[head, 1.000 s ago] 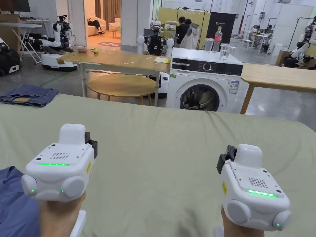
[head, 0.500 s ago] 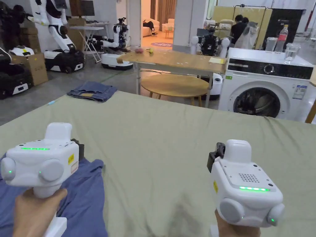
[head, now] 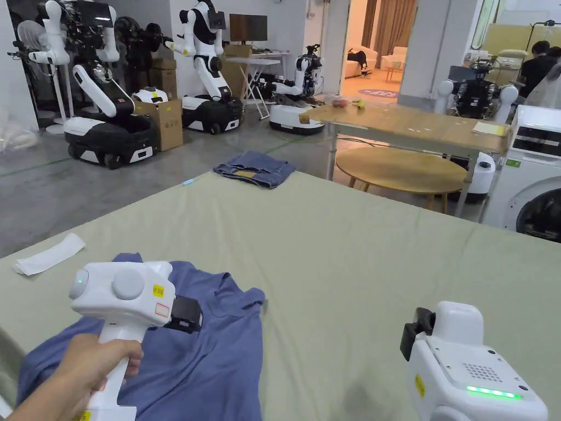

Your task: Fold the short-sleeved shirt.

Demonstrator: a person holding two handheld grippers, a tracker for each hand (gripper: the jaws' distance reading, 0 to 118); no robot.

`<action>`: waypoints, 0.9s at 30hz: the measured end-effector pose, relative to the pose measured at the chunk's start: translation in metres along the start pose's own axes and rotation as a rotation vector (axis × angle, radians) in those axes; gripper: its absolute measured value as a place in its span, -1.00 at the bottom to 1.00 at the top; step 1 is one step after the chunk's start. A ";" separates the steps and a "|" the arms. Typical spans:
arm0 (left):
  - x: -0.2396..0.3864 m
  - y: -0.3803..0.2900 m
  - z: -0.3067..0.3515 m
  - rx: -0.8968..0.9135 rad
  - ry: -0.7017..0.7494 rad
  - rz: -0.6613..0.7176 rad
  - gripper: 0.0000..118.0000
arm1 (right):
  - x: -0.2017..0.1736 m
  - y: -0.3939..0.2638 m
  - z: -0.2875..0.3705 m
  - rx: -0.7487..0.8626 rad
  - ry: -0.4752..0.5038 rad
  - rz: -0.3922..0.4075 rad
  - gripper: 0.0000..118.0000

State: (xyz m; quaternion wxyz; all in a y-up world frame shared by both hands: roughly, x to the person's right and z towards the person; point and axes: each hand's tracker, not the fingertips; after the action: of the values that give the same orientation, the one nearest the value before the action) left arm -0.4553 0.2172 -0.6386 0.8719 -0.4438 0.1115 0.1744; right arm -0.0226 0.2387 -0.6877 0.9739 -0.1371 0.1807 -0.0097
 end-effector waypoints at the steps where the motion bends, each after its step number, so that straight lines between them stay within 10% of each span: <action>1: 0.002 -0.003 -0.011 -0.037 0.000 0.008 0.33 | 0.002 -0.001 0.000 -0.002 -0.002 -0.001 -1.00; 8: 0.025 -0.032 -0.056 -0.058 0.149 -0.137 0.22 | 0.018 -0.004 0.001 -0.020 -0.025 0.013 -1.00; 13: 0.035 -0.041 -0.052 -0.023 0.154 -0.200 -1.00 | 0.028 -0.007 0.004 -0.023 -0.040 -0.024 -1.00; 27: 0.035 -0.006 0.052 0.347 0.002 -0.156 -1.00 | 0.041 0.003 0.023 -0.003 -0.069 -0.024 -1.00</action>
State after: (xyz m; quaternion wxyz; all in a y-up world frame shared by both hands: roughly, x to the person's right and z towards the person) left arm -0.4193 0.2636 -0.6164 0.9461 -0.2944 0.1059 0.0842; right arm 0.0239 0.2450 -0.6827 0.9792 -0.1408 0.1454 -0.0162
